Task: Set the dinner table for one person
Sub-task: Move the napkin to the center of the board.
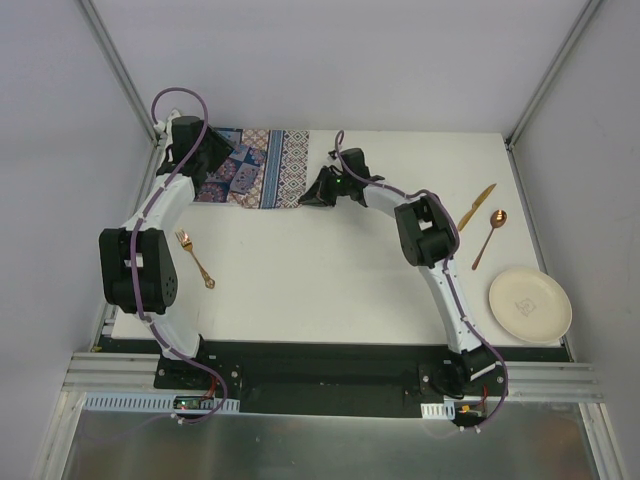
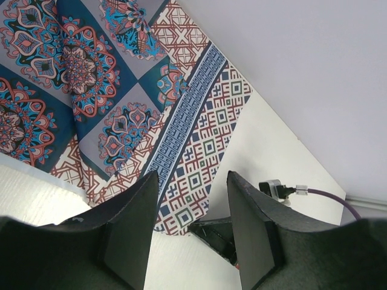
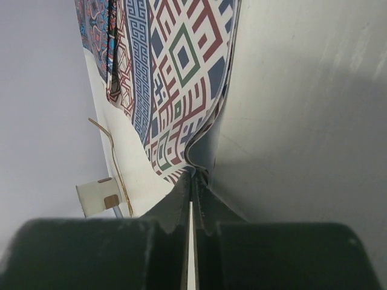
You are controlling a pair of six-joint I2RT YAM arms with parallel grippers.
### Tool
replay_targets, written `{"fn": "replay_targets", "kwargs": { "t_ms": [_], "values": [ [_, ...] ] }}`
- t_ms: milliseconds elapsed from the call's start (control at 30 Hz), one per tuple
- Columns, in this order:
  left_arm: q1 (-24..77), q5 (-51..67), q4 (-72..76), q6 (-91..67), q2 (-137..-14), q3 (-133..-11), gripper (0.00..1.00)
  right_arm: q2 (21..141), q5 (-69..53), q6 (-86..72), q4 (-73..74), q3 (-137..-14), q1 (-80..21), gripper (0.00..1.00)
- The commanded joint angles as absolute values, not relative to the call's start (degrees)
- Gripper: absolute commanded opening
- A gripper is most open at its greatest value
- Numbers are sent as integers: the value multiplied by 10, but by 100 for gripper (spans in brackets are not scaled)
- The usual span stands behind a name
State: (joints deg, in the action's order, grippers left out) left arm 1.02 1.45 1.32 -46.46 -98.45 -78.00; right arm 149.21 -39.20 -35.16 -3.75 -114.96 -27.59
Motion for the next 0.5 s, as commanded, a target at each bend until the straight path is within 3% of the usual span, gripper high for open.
{"fn": "replay_targets", "kwargs": {
  "t_ms": [0, 467],
  "values": [
    [4, 10, 29, -454, -949, -773, 48, 1463, -354, -344, -42, -1096, -271, 1],
    [4, 15, 29, -458, -933, -766, 48, 1143, -329, -285, -162, -621, -211, 1]
  ]
}}
